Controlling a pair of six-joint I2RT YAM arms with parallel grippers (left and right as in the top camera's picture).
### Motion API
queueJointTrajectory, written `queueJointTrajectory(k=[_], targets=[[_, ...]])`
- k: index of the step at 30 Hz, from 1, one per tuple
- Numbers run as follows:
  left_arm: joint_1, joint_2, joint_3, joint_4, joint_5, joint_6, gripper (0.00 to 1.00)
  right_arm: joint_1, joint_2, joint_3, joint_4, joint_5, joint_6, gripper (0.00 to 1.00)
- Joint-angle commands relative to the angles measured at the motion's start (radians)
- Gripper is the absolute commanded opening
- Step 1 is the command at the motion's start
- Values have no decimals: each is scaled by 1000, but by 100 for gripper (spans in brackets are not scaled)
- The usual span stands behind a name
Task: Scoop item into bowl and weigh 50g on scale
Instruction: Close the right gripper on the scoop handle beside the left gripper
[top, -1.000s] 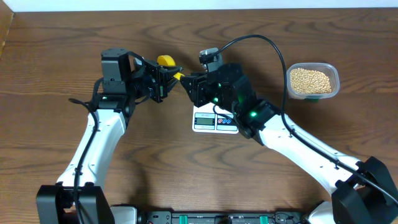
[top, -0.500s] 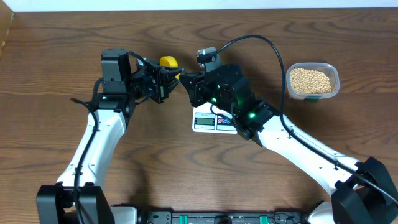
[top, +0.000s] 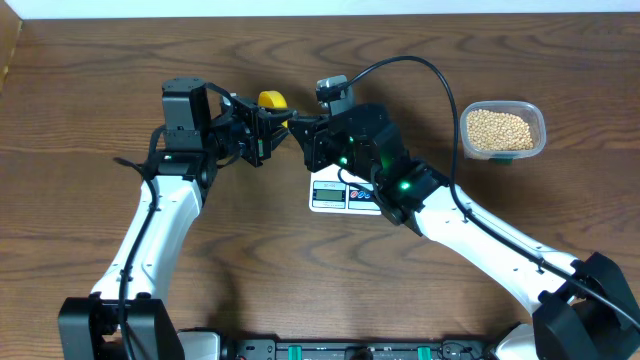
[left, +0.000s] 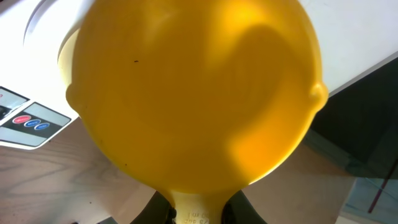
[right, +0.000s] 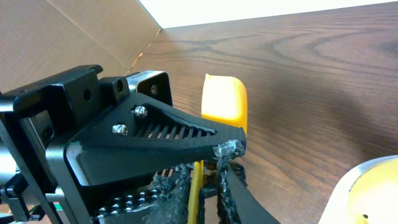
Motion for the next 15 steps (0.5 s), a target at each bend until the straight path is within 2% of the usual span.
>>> queueJointTrajectory(k=[1, 6, 10, 13, 15], targets=[[-3, -11, 21, 4, 35, -6, 8, 4, -2, 18, -4, 23, -4, 11], [-3, -11, 21, 4, 35, -6, 8, 4, -3, 18, -8, 23, -4, 1], [-3, -11, 21, 4, 35, -6, 8, 4, -3, 18, -19, 23, -4, 1], [-3, -11, 21, 4, 35, -6, 8, 4, -2, 18, -35, 22, -3, 8], [-3, -11, 21, 4, 35, -6, 8, 4, -2, 18, -37, 23, -7, 6]])
